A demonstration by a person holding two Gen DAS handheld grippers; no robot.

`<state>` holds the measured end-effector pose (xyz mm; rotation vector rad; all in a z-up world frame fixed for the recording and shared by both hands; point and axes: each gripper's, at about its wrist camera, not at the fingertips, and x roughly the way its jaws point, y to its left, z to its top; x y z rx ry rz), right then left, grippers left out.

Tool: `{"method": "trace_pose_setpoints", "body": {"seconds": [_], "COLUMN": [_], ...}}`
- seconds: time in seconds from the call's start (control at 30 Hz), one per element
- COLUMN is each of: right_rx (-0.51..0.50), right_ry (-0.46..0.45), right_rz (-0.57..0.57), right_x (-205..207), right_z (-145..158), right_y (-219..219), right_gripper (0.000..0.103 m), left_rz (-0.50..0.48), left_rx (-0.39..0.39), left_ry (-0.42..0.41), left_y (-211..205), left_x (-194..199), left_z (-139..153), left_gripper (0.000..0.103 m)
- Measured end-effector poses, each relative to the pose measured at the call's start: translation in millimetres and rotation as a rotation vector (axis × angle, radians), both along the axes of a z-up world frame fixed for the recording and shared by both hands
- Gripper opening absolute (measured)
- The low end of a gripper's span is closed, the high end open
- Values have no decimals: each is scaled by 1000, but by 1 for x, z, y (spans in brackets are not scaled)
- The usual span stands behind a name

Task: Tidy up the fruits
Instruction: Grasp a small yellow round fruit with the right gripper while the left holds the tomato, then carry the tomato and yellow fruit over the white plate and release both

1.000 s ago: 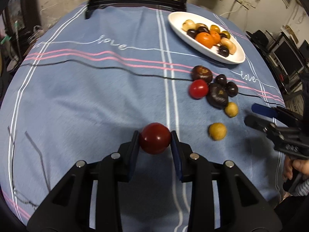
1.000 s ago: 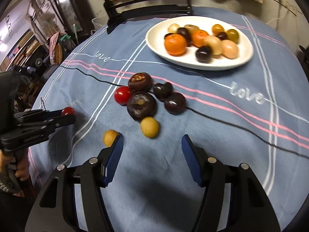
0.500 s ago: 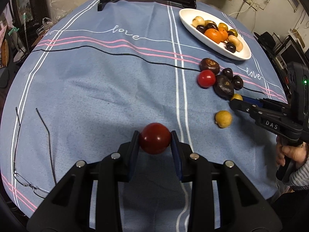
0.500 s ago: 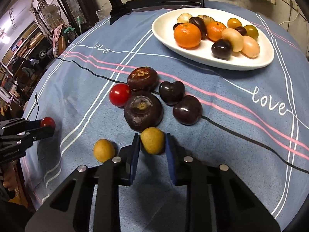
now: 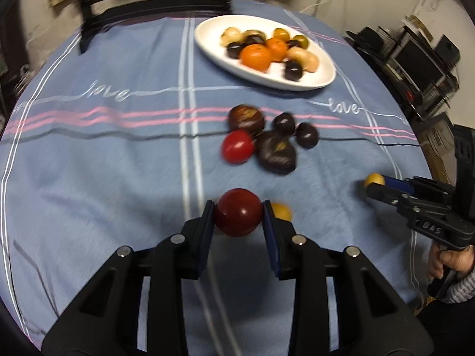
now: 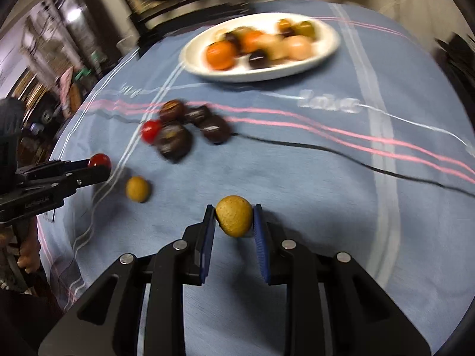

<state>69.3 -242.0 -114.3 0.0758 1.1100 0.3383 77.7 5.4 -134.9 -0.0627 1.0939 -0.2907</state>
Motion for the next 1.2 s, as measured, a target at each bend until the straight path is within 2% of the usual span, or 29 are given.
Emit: {"method": "trace_pose_setpoints", "body": {"seconds": [0.2,0.4,0.53,0.67,0.8,1.03,1.1,1.13,1.2], "right_rx": [7,46,60,68,52,56,84,89,95], "right_ry": [-71,-147,-200,-222,-232,-210,-197,-195,-197], "right_rz": [-82,-68,-26,22,48,43,36,28,18], "right_x": [24,94,151,206,242,273,275,275,274], "right_z": [29,47,54,49,36,8,6,6,8], "right_y": [-31,-32,-14,8,22,30,29,28,26], "right_gripper": [26,26,26,26,26,27,29,31,32], "left_rz": [-47,-54,-39,-23,2,-4,6,14,25], "left_rx": [14,36,44,59,53,56,48,52,56], "left_ry": [-51,-122,-159,-171,-153,-101,-99,-106,-122], "left_y": [-21,-37,-48,-57,-60,-68,-67,-65,-62], "left_x": [53,128,188,240,283,312,314,315,314], "left_z": [17,44,56,54,39,5,1,2,5], "left_gripper": [32,32,32,32,32,33,41,53,55]}}
